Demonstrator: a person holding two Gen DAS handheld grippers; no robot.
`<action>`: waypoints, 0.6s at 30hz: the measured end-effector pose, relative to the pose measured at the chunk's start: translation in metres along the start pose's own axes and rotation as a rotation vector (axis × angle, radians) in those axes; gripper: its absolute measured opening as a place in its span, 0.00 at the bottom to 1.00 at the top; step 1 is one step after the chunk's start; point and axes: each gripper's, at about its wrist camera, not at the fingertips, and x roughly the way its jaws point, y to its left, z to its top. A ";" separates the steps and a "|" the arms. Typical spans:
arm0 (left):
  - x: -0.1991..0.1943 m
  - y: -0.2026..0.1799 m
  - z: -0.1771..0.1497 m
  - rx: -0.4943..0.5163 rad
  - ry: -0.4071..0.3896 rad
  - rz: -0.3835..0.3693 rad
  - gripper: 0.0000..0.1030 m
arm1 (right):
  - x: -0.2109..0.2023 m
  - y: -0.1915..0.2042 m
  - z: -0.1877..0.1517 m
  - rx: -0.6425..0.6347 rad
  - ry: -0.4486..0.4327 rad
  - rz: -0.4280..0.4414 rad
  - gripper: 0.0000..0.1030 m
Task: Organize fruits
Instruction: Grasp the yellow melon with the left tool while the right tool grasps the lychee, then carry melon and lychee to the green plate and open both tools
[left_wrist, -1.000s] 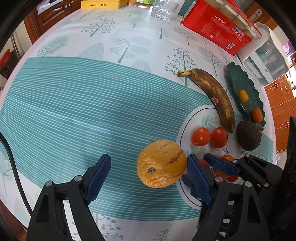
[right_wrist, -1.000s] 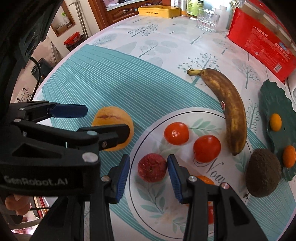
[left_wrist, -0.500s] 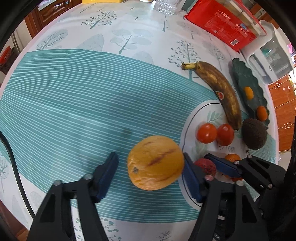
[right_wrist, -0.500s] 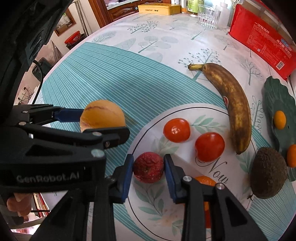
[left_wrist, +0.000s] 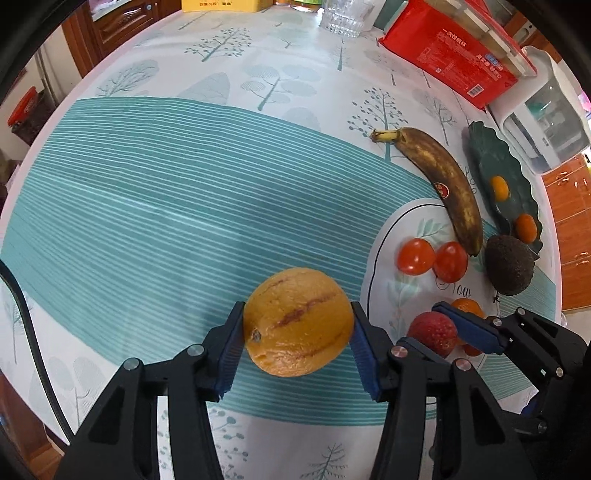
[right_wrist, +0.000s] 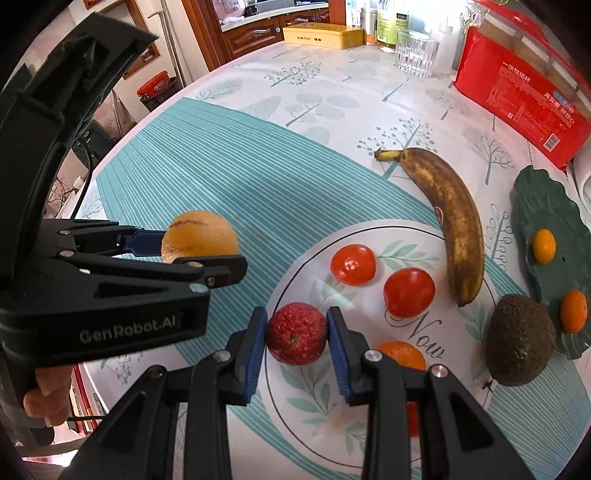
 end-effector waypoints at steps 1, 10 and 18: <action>-0.003 -0.001 -0.001 -0.001 -0.005 0.004 0.50 | -0.003 0.000 -0.001 0.001 -0.005 0.001 0.32; -0.032 -0.016 -0.010 0.012 -0.039 0.032 0.50 | -0.029 -0.003 -0.012 0.005 -0.044 0.012 0.32; -0.051 -0.044 -0.026 0.054 -0.053 0.044 0.50 | -0.054 -0.017 -0.031 0.038 -0.072 0.019 0.32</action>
